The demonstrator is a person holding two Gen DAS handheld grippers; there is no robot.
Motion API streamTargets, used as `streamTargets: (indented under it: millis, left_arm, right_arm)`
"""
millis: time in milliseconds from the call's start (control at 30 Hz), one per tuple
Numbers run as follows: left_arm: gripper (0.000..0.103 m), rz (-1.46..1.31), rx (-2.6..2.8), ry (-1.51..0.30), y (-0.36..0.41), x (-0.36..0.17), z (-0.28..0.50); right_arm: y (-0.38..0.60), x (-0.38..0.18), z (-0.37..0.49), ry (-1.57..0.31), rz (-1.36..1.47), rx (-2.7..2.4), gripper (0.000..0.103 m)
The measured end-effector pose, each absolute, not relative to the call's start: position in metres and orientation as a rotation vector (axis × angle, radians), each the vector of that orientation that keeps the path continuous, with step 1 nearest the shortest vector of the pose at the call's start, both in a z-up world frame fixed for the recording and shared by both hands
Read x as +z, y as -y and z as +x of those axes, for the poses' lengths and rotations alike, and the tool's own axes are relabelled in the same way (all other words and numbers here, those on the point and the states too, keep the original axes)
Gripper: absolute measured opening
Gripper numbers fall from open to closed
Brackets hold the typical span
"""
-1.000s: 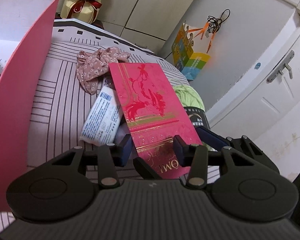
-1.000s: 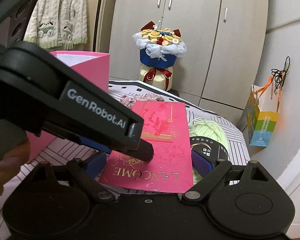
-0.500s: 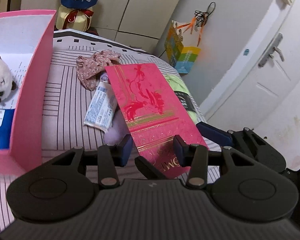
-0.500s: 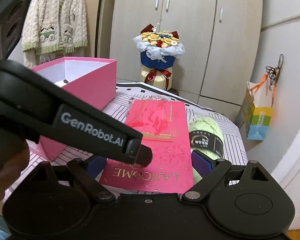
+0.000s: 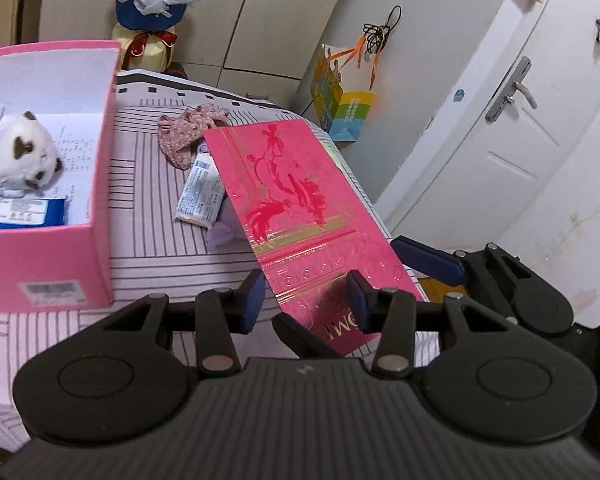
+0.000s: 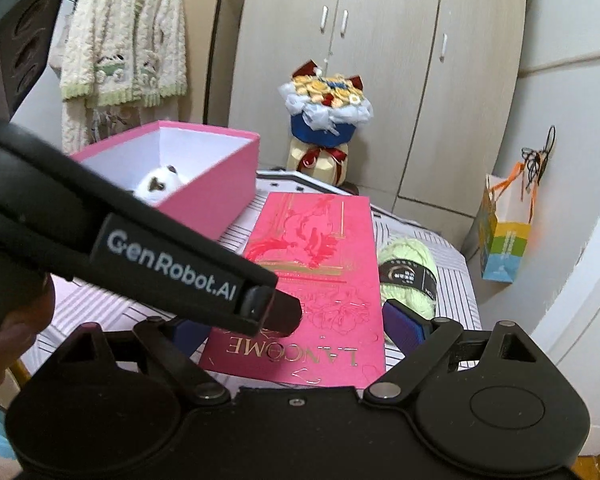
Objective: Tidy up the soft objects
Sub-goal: 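Lift the pink envelope with the left tool and carry it toward the box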
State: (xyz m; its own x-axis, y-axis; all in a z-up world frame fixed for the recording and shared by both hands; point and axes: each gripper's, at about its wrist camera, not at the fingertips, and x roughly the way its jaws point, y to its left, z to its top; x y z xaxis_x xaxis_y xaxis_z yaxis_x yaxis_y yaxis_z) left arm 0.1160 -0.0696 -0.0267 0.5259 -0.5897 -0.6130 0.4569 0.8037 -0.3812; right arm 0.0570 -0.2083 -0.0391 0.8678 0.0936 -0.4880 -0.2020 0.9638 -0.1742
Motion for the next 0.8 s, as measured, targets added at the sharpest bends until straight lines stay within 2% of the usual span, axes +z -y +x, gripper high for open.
streamTargets:
  millis: [433, 800]
  left_arm:
    - [0.043, -0.120, -0.574, -0.728, 0.035, 0.012, 0.075]
    - [0.043, -0.170, -0.475, -0.661, -0.018, 0.024, 0.075]
  right_arm:
    - [0.181, -0.010, 0.031, -0.418, -0.211, 0.249, 0.094]
    - [0.136, 0.005, 0.049, -0.388, -0.229, 0.367, 0.094]
